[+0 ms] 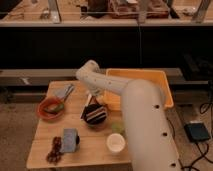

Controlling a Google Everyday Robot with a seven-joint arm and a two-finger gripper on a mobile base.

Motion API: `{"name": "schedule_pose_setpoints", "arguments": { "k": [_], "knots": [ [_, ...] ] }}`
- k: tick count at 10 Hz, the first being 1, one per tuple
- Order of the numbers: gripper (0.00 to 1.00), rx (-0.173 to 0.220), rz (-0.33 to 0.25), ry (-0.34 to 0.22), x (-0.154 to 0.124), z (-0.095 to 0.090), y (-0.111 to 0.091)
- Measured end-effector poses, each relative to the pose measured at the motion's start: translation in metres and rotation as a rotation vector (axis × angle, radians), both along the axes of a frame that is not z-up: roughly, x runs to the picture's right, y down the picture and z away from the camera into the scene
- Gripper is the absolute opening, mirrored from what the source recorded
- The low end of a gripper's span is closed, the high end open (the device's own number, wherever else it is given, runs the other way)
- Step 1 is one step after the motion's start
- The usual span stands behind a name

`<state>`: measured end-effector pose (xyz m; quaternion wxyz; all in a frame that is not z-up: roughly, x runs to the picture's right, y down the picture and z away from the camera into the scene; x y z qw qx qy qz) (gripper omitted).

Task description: Place apple in tray

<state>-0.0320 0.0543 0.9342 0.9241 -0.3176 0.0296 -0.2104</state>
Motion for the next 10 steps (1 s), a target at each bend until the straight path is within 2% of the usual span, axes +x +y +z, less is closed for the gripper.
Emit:
{"name": "schedule_pose_setpoints", "arguments": {
  "k": [4,10],
  "knots": [
    [0.63,-0.007,-0.005,0.002,0.0049,0.0022,0.0009],
    [0.63,-0.015,0.034,-0.017,0.0057,0.0007,-0.0028]
  ]
}}
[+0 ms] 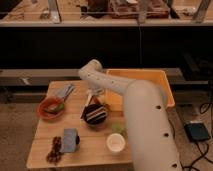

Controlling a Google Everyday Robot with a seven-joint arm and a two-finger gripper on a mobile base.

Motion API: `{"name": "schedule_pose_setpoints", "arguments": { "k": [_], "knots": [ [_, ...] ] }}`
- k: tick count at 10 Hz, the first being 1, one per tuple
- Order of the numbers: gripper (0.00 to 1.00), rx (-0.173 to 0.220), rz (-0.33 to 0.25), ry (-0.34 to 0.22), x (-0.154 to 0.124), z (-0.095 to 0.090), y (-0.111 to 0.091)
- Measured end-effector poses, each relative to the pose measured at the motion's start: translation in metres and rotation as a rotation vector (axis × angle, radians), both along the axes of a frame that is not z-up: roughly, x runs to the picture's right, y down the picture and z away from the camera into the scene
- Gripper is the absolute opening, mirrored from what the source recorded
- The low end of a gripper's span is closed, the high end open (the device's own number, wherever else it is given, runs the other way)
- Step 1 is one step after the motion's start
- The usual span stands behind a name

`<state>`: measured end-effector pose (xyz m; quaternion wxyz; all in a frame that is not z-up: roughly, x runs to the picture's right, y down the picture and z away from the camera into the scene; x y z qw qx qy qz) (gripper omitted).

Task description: Place apple in tray

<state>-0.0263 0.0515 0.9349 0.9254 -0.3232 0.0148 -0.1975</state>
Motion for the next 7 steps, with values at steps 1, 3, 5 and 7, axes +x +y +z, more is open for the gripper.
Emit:
{"name": "schedule_pose_setpoints", "arguments": {
  "k": [1,3,5,7],
  "knots": [
    [0.63,-0.003,0.007,-0.006,-0.002,-0.001,-0.001],
    [0.63,-0.011,0.012,-0.010,-0.004,0.001,0.003],
    [0.63,-0.017,0.013,-0.012,-0.005,0.003,0.007],
    [0.57,-0.019,0.012,-0.007,-0.004,0.008,0.012]
  ]
}}
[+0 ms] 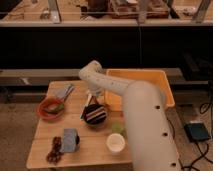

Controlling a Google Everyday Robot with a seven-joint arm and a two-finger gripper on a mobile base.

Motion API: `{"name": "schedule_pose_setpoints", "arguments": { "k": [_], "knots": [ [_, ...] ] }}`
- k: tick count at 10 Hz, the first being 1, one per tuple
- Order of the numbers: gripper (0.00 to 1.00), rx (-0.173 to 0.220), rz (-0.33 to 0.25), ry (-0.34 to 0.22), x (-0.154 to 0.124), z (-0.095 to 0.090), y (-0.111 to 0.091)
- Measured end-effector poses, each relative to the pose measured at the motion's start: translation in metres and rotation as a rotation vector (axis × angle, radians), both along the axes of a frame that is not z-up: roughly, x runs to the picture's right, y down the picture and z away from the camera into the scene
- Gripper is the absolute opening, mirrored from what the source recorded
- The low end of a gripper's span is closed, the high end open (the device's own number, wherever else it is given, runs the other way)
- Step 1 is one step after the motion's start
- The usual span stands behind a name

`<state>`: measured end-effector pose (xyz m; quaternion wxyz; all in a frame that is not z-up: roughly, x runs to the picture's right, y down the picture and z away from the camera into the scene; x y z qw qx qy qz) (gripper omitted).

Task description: Place apple in tray

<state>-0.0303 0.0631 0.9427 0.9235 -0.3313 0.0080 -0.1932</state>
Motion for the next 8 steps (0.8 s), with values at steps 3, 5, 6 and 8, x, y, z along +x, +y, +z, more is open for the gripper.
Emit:
{"name": "schedule_pose_setpoints", "arguments": {
  "k": [3,5,6,8],
  "knots": [
    [0.27,0.001,-0.001,-0.003,0.001,0.003,0.004],
    [0.09,0.010,0.002,-0.009,0.001,-0.001,0.000],
    [0.01,0.018,0.003,-0.016,0.001,-0.003,-0.003],
    [0.00,0.046,0.010,-0.059,-0.006,-0.015,-0.014]
  ]
}}
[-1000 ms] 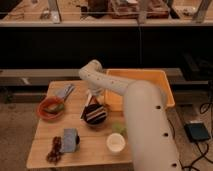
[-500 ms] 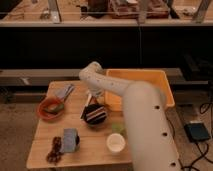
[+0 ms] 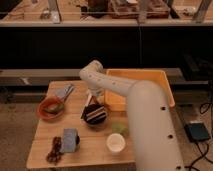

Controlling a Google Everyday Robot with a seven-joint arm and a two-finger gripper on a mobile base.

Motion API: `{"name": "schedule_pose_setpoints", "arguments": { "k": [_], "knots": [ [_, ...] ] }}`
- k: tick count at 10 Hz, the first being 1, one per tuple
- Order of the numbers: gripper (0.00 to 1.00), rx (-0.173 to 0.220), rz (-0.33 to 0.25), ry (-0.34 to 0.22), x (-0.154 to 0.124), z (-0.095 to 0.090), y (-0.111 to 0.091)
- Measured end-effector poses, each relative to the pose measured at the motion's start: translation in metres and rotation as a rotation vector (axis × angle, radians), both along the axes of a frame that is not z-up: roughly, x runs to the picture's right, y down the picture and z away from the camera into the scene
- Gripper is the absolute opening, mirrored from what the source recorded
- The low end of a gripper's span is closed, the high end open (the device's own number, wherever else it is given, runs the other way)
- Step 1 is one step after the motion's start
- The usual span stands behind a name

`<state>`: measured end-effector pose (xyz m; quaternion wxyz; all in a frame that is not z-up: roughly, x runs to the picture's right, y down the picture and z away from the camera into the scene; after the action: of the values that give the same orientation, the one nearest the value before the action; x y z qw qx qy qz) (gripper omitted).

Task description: Place apple in tray

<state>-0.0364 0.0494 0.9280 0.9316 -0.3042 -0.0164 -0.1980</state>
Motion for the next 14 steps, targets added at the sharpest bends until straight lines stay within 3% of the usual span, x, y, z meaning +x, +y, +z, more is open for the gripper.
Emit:
{"name": "schedule_pose_setpoints", "arguments": {
  "k": [3,8,11,14],
  "knots": [
    [0.00,0.038,0.055,-0.108,-0.008,-0.044,-0.046],
    [0.00,0.094,0.241,-0.314,0.002,-0.128,-0.146],
    [0.00,0.136,0.343,-0.319,0.026,-0.149,-0.193],
    [0.00,0.175,0.417,-0.248,0.069,-0.142,-0.202]
  ]
}}
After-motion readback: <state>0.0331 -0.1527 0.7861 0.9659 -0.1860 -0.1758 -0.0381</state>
